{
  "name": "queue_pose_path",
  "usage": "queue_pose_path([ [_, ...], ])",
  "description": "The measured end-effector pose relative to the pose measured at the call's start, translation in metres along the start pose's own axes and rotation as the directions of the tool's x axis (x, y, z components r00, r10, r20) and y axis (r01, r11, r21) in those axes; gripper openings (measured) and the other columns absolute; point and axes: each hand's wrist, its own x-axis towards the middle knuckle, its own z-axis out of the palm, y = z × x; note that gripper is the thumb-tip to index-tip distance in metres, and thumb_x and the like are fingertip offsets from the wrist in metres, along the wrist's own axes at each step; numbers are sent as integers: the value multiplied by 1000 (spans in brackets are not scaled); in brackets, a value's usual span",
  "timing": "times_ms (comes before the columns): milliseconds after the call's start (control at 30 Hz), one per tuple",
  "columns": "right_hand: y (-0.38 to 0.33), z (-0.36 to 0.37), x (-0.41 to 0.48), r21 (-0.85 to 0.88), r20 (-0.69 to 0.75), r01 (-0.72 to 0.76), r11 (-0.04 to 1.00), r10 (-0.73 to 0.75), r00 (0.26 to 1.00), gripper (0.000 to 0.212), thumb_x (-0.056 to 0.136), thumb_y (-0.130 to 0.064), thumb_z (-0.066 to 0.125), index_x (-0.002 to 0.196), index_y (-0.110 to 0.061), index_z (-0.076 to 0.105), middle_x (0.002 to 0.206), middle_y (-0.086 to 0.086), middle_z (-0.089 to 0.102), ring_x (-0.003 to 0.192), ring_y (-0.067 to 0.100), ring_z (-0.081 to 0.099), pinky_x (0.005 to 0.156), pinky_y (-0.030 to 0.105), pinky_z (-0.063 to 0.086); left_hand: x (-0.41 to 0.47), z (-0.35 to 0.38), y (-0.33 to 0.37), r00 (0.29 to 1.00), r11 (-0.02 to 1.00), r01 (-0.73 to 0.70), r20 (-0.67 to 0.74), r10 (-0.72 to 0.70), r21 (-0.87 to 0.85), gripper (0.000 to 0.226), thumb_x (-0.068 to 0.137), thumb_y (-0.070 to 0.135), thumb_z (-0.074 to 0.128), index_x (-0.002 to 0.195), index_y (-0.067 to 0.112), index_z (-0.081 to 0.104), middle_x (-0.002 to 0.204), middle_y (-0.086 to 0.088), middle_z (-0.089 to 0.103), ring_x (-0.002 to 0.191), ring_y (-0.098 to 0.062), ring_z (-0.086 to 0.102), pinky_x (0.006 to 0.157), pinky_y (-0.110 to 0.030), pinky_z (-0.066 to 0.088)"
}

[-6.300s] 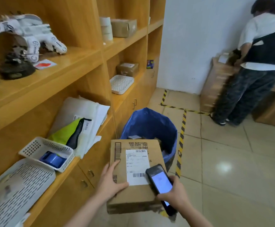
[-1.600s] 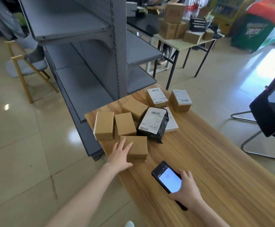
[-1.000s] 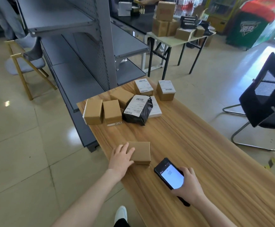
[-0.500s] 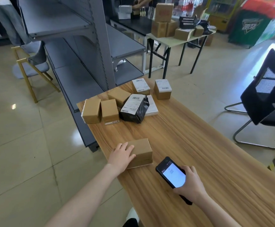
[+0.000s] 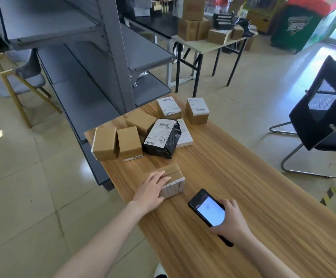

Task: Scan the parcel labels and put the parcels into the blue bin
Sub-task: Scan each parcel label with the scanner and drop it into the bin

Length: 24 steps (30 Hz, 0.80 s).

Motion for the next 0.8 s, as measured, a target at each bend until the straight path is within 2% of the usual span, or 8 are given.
queue_pose_path([
  [100, -6, 2, 5, -8, -1, -5, 1000, 5, 1000, 95, 58, -30, 81, 141, -19, 35, 120, -9, 36, 99, 14, 50, 85, 38, 53, 7, -2, -5, 999, 1000, -19, -50, 18, -25, 64, 93, 16, 55, 149, 32, 29, 157, 9, 20, 145, -13, 10, 114, -40, 34],
  [333, -15, 5, 13, -23, 6, 1, 1000, -1, 1000, 96, 57, -30, 80, 141, -20, 35, 119, -10, 35, 98, 12, 48, 85, 36, 52, 26, -16, -21, 996, 977, 72, -32, -80, -200, 52, 99, 36, 45, 148, 33, 29, 153, 7, 35, 139, -16, 28, 111, -38, 35],
  [433, -17, 5, 16, -14, 1, -5, 1000, 5, 1000, 96, 56, -30, 81, 140, -21, 36, 116, -11, 35, 95, 13, 49, 82, 36, 52, 29, -13, -27, 988, 921, 143, 6, -151, -363, 50, 99, 34, 44, 147, 29, 31, 143, 1, 44, 128, -18, 43, 104, -33, 38],
  [533, -18, 3, 17, -21, 2, -6, 1000, 6, 1000, 97, 56, -30, 82, 140, -20, 35, 115, -12, 34, 95, 12, 49, 81, 35, 53, 27, -5, -29, 966, 847, 188, -62, -250, -497, 46, 98, 28, 49, 143, 25, 39, 139, 2, 42, 123, -12, 44, 96, -21, 33],
  [600, -17, 1, 18, -24, 4, -11, 1000, 11, 1000, 98, 55, -30, 82, 141, -20, 34, 116, -12, 34, 95, 12, 49, 82, 35, 53, 25, 0, -28, 948, 808, 209, -89, -306, -551, 60, 90, 37, 63, 143, 26, 38, 135, 7, 37, 118, -5, 40, 94, -20, 33],
  [667, -18, -2, 19, -26, 5, -15, 1000, 15, 1000, 100, 55, -30, 82, 141, -19, 34, 117, -12, 33, 96, 11, 50, 85, 36, 52, 23, 5, -26, 945, 787, 217, -78, -318, -578, 91, 73, 48, 77, 147, 27, 28, 134, 10, 31, 118, -2, 31, 100, -23, 30],
  [733, -19, -4, 19, -33, 1, -16, 999, 16, 1000, 100, 54, -30, 83, 141, -20, 35, 118, -11, 35, 97, 12, 50, 84, 36, 52, 22, 10, -22, 945, 795, 233, -62, -320, -560, 117, 59, 50, 86, 150, 27, 17, 137, 8, 25, 124, -5, 26, 109, -31, 26],
  [800, -21, -8, 19, -46, -7, -13, 999, 13, 1000, 99, 54, -29, 82, 141, -21, 35, 117, -11, 36, 95, 13, 50, 82, 36, 53, 23, 16, -19, 939, 804, 258, -55, -339, -535, 127, 55, 42, 90, 152, 25, 10, 140, 2, 24, 130, -13, 27, 113, -36, 26],
])
